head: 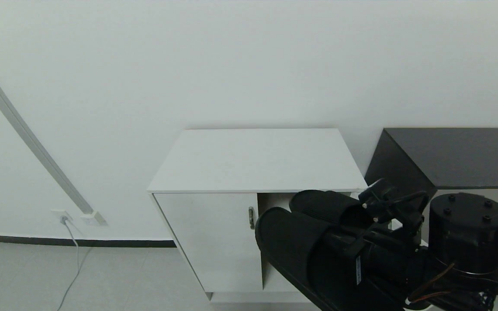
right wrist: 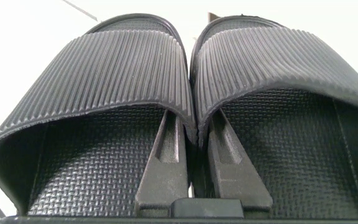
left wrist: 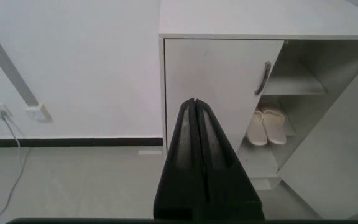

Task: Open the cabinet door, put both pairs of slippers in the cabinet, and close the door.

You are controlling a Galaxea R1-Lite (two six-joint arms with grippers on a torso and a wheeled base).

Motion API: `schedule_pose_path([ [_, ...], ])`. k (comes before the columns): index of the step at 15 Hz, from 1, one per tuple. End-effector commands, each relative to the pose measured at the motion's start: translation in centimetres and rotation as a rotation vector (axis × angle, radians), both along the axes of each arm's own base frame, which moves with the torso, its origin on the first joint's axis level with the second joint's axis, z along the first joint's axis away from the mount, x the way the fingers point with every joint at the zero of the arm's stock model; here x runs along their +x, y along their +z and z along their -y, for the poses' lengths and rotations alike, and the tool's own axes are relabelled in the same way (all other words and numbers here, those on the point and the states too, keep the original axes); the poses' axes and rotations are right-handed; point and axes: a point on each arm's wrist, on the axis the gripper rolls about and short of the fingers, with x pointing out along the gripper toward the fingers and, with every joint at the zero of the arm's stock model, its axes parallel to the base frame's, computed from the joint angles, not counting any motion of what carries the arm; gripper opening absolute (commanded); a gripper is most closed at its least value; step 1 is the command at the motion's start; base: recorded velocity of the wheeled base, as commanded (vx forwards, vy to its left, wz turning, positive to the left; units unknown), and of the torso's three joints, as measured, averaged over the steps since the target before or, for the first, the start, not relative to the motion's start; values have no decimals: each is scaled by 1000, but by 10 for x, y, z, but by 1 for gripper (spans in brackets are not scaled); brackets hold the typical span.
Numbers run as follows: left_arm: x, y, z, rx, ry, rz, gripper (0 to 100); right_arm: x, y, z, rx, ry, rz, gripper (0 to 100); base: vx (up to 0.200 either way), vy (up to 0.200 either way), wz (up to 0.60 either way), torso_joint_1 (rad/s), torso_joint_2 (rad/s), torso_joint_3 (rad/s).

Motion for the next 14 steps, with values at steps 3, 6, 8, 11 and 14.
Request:
schedule_pose_path([
  [3, 0, 0, 0, 1, 1, -1, 0, 1, -3, -1, -9, 0, -7, 0, 0, 0, 0, 0, 0, 0],
  [6, 0, 0, 0, 1, 1, -3, 0, 0, -3, 0, -19, 5, 4, 0, 0, 0, 0, 0, 0, 0],
  [8, 0, 0, 0, 1, -1, -3, 0, -2, -5, 1, -25, 9, 6, 0, 0, 0, 0, -60, 123, 70],
  [11, 0, 0, 0, 1, -1, -3, 0, -2, -5, 2, -8, 4, 23, 0, 0, 0, 0, -152, 343, 181],
  [14, 0, 0, 0, 1, 1, -1, 0, -2, -6, 2, -10, 7, 20, 0, 0, 0, 0, -162, 364, 194],
])
